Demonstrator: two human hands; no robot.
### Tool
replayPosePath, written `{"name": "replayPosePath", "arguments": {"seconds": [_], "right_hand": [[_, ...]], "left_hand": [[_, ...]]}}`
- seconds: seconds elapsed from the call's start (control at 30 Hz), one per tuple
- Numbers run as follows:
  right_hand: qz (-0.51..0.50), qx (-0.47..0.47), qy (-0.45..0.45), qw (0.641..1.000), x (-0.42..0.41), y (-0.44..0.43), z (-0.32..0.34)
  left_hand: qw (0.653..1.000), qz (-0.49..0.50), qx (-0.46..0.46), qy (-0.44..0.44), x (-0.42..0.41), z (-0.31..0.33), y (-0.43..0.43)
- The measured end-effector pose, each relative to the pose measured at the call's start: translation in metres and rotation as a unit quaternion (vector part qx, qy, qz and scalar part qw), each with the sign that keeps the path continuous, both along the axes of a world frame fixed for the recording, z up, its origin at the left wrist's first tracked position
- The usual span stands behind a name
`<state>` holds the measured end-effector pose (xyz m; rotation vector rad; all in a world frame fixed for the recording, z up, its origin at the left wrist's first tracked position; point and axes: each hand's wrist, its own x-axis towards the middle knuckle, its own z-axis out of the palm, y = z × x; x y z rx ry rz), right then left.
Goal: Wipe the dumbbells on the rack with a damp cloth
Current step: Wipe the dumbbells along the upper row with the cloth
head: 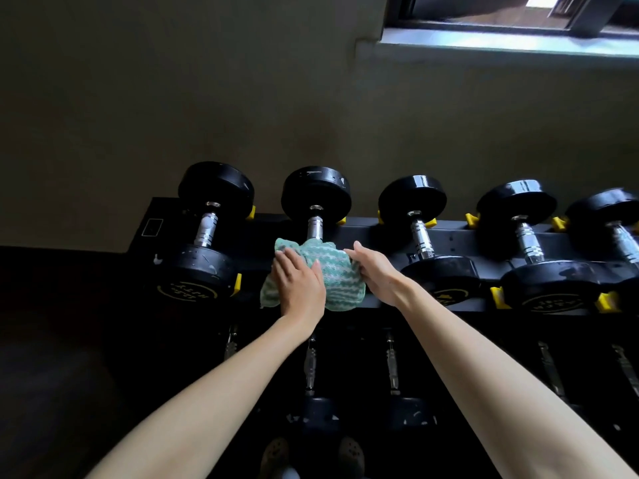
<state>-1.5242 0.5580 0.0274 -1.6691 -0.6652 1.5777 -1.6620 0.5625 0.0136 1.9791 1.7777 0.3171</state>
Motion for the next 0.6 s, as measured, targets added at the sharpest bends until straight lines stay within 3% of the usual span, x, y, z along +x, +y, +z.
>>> {"name": "replayPosePath", "arguments": {"seconds": [0.03, 0.17, 0.3, 0.43, 0.53, 0.6], "right_hand": [[-0.009, 0.002, 0.013, 1.000, 0.001, -0.001, 0.000], [-0.031, -0.002, 0.075, 0.997, 0.009, -0.007, -0.006], [-0.071, -0.013, 0.125, 0.990, 0.021, -0.023, -0.005], [-0.155, -0.031, 0.181, 0.971, 0.040, -0.045, -0.011], [-0.151, -0.030, 0.158, 0.975, 0.056, -0.056, -0.012], [-0.153, 0.000, 0.163, 0.975, 0.063, -0.058, -0.002]], "left_hand": [[0.999, -0.013, 0.045, 0.027, 0.003, 0.001, -0.004], [0.981, -0.115, 0.078, 0.134, 0.021, -0.005, -0.016], [0.963, -0.207, 0.063, 0.158, 0.049, -0.010, -0.035], [0.975, -0.206, 0.009, 0.077, 0.073, -0.003, -0.049], [0.976, -0.153, -0.148, -0.039, 0.084, 0.005, -0.048], [0.962, -0.069, -0.208, -0.162, 0.089, 0.012, -0.042]]}}
